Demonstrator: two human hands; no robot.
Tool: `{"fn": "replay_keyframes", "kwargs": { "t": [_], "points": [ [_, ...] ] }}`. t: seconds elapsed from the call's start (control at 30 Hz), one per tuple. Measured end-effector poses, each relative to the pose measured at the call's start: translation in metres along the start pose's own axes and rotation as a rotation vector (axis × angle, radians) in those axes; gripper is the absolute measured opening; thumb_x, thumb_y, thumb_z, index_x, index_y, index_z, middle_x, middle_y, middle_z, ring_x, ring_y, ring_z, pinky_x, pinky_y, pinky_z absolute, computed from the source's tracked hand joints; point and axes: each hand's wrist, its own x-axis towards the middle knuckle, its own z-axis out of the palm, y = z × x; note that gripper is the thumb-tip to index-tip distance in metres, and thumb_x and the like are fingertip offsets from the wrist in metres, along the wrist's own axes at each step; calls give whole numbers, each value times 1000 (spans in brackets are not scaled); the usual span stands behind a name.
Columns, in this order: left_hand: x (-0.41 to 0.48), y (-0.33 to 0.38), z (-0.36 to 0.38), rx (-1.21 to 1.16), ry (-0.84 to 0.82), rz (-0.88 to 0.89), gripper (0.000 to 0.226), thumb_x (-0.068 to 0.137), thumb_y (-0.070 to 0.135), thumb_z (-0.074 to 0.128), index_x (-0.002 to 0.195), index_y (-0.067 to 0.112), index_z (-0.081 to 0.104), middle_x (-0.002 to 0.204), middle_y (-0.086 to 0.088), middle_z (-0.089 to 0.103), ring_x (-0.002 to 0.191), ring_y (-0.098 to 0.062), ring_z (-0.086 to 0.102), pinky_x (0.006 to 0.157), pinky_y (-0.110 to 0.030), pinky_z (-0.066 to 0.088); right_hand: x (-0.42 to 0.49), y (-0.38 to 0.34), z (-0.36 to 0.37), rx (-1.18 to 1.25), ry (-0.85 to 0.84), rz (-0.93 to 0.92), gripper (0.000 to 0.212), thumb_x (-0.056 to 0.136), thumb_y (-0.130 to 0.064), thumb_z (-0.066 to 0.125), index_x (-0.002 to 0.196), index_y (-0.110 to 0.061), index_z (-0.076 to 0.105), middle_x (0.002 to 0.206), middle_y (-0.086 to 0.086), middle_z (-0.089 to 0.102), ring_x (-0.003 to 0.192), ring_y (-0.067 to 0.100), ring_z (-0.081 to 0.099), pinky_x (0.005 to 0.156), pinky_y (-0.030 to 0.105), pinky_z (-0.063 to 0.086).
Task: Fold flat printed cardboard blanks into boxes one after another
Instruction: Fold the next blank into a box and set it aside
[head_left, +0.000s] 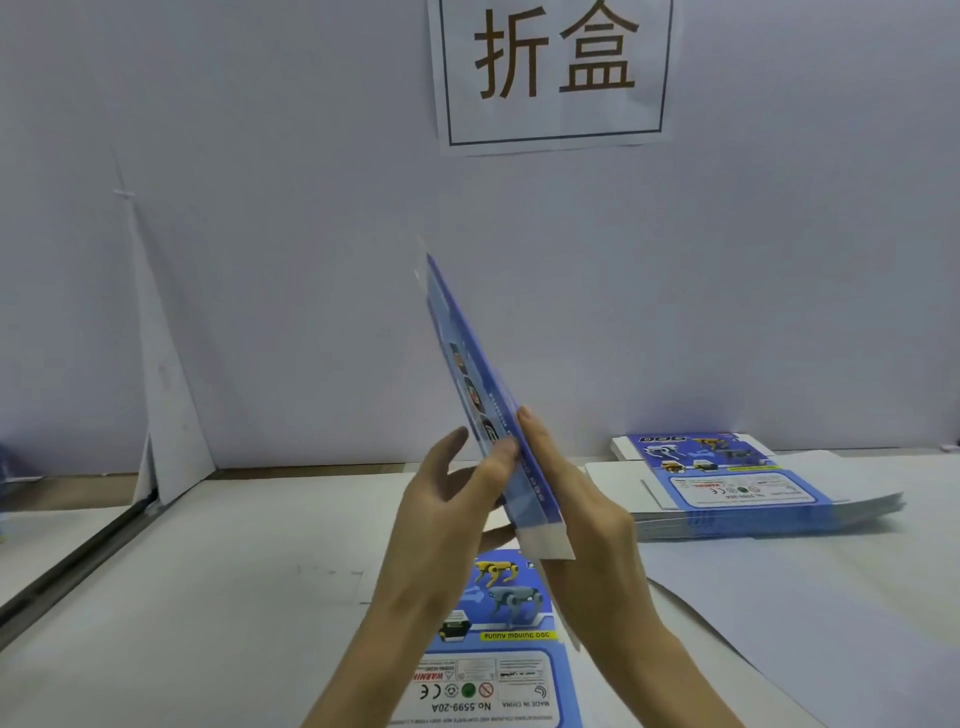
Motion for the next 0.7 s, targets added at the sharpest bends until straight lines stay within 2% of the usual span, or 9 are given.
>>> {"fn": "replay_keyframes", "kwargs": {
  "t": [0.13, 0.2, 0.3, 0.33, 0.4, 0.47, 0.57, 0.63, 0.7],
  "points": [
    [0, 6, -2, 25, -43, -35, 86, 55, 52, 87, 130, 28, 52, 102, 0, 72, 92, -15, 71, 73, -29, 59, 0, -2, -2, 43, 5, -72, 53, 96, -14, 57, 144, -10, 34, 133, 1, 55, 111, 12, 59, 85, 21, 54],
    [1, 7, -5, 43, -39, -33, 94, 47, 51, 80, 132, 31, 47, 110, -5, 68, 93, -18, 71, 79, -34, 59, -1, -4, -1, 61, 19, -79, 50, 98, -18, 53, 144, -9, 36, 132, -2, 54, 107, 10, 61, 84, 17, 53],
    [1, 11, -8, 34, -43, -5, 105, 38, 50, 79, 135, 30, 42, 102, -9, 68, 88, -21, 72, 74, -31, 60, -2, -8, 1, 80, 40, -86, 66, 88, 1, 66, 143, -17, 34, 135, -2, 52, 112, 1, 59, 87, 12, 49],
    [0, 12, -8, 24, -51, 14, 106, 38, 49, 79, 135, 30, 42, 99, -9, 69, 87, -22, 72, 74, -32, 60, -1, -10, 1, 99, 60, -96, 57, 93, -4, 60, 143, -16, 34, 136, -4, 50, 117, -4, 54, 90, 11, 47],
    [-2, 14, -9, -1, -77, 61, 100, 41, 46, 80, 133, 31, 45, 97, -5, 71, 88, -24, 72, 73, -32, 59, 2, -12, 1, 114, 119, -121, 38, 104, -23, 40, 140, -12, 36, 140, -10, 46, 125, -9, 45, 95, 10, 43],
    [-3, 14, -10, -26, -102, 92, 88, 44, 43, 80, 127, 30, 51, 99, -1, 72, 91, -24, 71, 71, -29, 58, 3, -10, -2, 116, 157, -134, 38, 106, -28, 32, 138, -8, 39, 144, -18, 43, 127, -7, 45, 97, 9, 41],
    [-3, 12, -11, -31, -112, 114, 77, 47, 44, 78, 119, 25, 58, 105, 1, 72, 96, -24, 70, 77, -35, 58, 2, -8, -1, 58, 177, -165, 39, 106, -28, 30, 136, -7, 43, 133, -6, 53, 126, -2, 48, 96, 9, 42],
    [-2, 12, -14, -25, -118, 132, 66, 51, 44, 77, 113, 25, 62, 105, 0, 72, 96, -24, 70, 74, -32, 58, 3, -7, -1, 27, 140, -169, 37, 106, -28, 32, 140, -15, 42, 128, 0, 57, 123, 4, 52, 91, 10, 47],
    [1, 13, -22, -15, -126, 157, 54, 55, 41, 76, 107, 29, 66, 104, -2, 72, 94, -25, 70, 70, -27, 57, 4, -8, -7, 36, 45, -192, 39, 105, -23, 31, 144, -20, 37, 131, 6, 57, 124, 11, 52, 88, 19, 54]
  ]
}}
